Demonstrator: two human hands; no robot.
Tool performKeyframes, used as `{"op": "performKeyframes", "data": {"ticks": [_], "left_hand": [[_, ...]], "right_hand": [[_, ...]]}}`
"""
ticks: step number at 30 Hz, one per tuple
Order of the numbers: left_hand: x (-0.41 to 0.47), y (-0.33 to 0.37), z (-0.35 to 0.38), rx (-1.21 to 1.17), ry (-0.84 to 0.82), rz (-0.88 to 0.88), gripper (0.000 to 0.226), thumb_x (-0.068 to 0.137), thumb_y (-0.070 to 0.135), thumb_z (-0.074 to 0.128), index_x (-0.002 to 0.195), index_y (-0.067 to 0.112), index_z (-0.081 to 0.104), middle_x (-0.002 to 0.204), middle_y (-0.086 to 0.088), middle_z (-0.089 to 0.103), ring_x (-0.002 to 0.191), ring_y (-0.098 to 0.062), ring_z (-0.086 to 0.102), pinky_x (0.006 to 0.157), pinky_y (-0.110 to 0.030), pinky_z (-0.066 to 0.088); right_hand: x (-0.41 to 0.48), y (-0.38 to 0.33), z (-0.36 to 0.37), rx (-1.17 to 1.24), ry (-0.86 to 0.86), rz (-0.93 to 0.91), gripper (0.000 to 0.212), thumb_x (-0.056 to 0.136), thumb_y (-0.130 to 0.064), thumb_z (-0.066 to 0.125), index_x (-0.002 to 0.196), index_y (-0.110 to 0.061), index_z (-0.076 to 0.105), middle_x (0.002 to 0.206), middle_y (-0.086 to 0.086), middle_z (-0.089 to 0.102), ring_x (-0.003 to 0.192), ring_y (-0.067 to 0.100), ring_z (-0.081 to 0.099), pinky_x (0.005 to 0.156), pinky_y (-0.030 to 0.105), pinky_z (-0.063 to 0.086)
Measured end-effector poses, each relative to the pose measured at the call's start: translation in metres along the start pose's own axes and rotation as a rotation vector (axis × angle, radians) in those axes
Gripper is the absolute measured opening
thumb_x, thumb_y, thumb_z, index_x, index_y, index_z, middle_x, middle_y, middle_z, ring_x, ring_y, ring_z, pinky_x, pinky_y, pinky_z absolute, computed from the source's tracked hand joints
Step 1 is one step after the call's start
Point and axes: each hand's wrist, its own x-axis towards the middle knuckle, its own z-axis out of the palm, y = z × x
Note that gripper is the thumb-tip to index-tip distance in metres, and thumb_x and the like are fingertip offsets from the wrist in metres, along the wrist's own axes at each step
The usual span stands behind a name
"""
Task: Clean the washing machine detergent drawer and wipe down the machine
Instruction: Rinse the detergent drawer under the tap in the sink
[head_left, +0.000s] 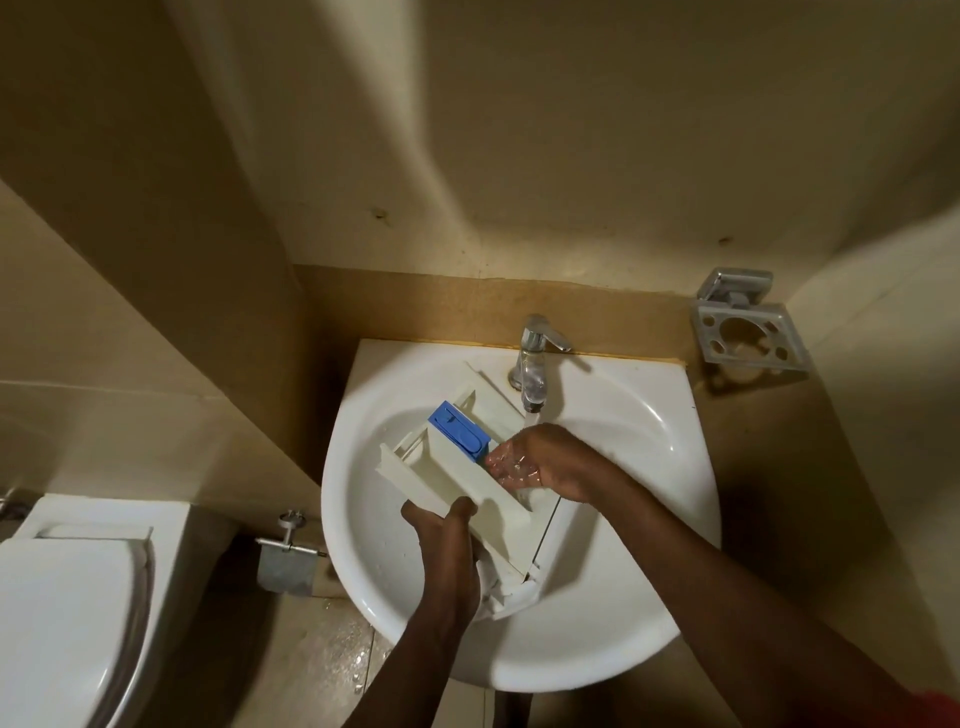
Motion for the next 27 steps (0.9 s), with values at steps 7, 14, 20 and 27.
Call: {"op": "performKeyframes", "data": {"ticks": [7,14,20,27], "left_hand": [[-0.003,0.003,0.001,0.041,0.023,0.028,0.059,0.078,0.010,0.063,0.126,0.025,0.032,0.122,-0.012,0.053,0.110,-0.035,0.057,0.093,-0.059,0.051],[-0.009,0.003,-0.001,0.075,-0.029,0.067,0.057,0.080,0.005,0.058,0.127,0.024,0.033,0.115,-0.008,0.054,0.099,-0.029,0.057,0.086,-0.050,0.054],[-0.006,0.014,-0.005,0.131,-0.040,0.091,0.064,0.071,0.016,0.061,0.126,0.026,0.030,0.116,-0.006,0.053,0.108,-0.030,0.056,0.092,-0.056,0.053],[-0.001,0.018,-0.007,0.169,-0.061,0.077,0.064,0.066,0.017,0.062,0.122,0.028,0.033,0.113,-0.006,0.055,0.107,-0.030,0.058,0.091,-0.056,0.053]], "right_hand": [[-0.005,0.031,0.006,-1.161,-0.052,-0.357,0.031,0.086,0.001,0.040,0.108,-0.012,0.057,0.093,0.008,0.060,0.085,0.027,0.060,0.066,0.031,0.047],[0.004,0.024,0.016,0.121,-0.169,0.031,0.046,0.089,-0.003,0.037,0.132,0.002,0.051,0.113,0.013,0.059,0.103,0.025,0.051,0.095,0.030,0.039],[-0.013,0.030,0.015,-0.766,-0.087,-0.316,0.062,0.085,0.004,0.036,0.135,-0.029,0.048,0.117,0.004,0.066,0.105,0.025,0.063,0.090,0.040,0.053],[-0.028,0.032,0.021,-0.956,-0.118,-0.392,0.084,0.084,0.008,0.040,0.154,-0.028,0.011,0.140,-0.013,0.040,0.110,0.023,0.054,0.074,0.022,0.041]]}}
